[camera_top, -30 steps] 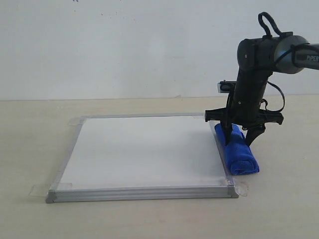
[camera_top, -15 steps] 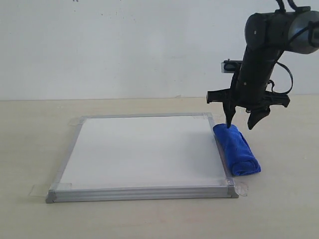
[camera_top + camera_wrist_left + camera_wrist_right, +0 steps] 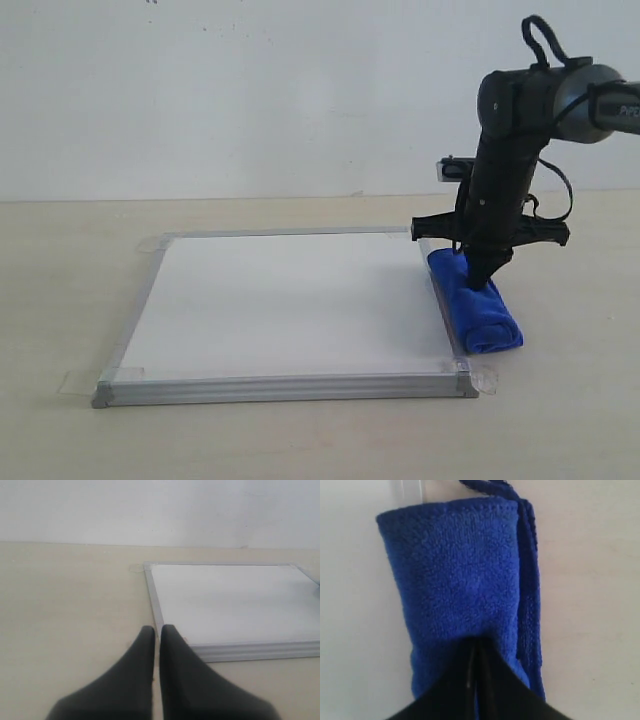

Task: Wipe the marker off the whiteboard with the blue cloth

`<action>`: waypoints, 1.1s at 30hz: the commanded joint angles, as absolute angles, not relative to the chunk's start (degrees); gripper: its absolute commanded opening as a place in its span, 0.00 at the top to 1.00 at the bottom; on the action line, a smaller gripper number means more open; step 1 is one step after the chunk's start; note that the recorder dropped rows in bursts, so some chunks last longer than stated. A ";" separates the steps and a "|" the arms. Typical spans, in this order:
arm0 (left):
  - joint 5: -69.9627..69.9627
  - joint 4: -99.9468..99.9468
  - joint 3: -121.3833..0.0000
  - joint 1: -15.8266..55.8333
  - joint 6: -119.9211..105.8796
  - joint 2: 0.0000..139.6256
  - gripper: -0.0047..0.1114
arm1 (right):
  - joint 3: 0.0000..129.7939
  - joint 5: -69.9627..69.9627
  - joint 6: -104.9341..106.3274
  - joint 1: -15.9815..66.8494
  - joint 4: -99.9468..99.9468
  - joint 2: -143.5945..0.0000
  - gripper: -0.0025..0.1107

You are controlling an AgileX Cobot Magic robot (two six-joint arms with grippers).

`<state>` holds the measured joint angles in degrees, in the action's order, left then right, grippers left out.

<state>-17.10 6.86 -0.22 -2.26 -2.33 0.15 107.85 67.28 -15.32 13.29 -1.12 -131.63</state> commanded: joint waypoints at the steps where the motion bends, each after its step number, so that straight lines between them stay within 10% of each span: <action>1: -17.17 6.60 0.00 -2.28 -2.60 0.00 0.93 | 108.00 67.45 -13.52 13.25 -0.99 -133.32 0.98; 18: -17.17 6.60 0.00 -2.28 -2.60 0.00 0.93 | 106.06 69.96 -6.71 13.25 1.15 -115.31 0.98; 33: -17.17 6.60 0.00 -2.28 -2.60 0.00 0.93 | 50.55 40.95 -6.55 13.25 2.28 -71.88 0.98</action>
